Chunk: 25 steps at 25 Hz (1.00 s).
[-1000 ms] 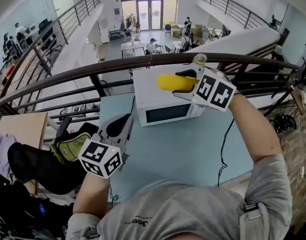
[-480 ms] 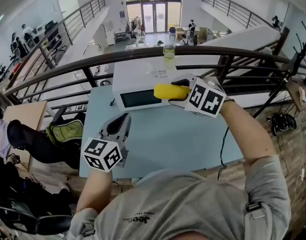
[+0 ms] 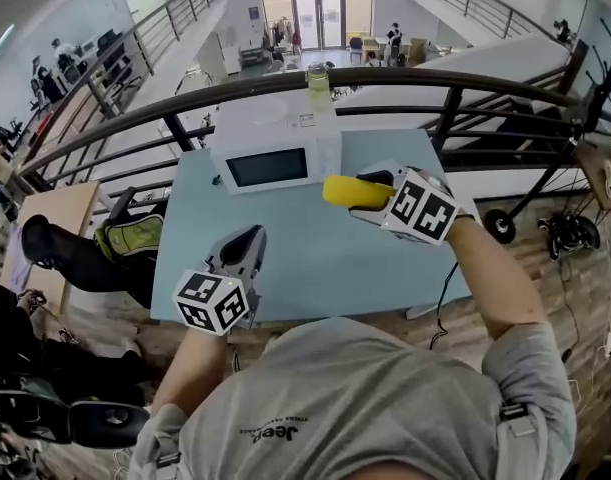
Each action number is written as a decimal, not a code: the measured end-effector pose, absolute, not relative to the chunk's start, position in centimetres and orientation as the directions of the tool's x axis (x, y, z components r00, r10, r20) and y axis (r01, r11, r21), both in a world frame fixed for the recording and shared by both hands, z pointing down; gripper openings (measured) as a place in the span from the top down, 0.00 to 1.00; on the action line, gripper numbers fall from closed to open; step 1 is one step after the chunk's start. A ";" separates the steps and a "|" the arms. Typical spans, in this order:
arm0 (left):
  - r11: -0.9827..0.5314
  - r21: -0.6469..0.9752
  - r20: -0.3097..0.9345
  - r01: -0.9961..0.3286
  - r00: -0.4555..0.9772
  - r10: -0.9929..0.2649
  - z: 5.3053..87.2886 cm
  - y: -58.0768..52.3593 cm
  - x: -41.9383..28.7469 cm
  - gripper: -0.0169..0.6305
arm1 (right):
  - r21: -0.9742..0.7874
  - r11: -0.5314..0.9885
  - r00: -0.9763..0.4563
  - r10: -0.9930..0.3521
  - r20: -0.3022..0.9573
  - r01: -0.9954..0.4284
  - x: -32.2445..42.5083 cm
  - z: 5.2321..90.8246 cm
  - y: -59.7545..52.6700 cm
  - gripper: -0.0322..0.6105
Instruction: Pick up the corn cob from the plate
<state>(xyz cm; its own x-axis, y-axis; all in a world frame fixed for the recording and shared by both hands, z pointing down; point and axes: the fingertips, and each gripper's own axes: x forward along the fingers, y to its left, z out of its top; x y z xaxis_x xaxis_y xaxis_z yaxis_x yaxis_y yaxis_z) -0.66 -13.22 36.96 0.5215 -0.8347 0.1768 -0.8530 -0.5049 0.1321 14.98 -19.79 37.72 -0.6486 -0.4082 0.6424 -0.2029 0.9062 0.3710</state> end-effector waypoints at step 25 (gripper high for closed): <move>-0.477 0.215 0.291 -0.852 0.522 -0.802 47.5 -7.3 -21.6 0.96 | 0.122 0.877 -0.566 -0.400 0.721 -0.464 0.9 52.0 -11.6 0.55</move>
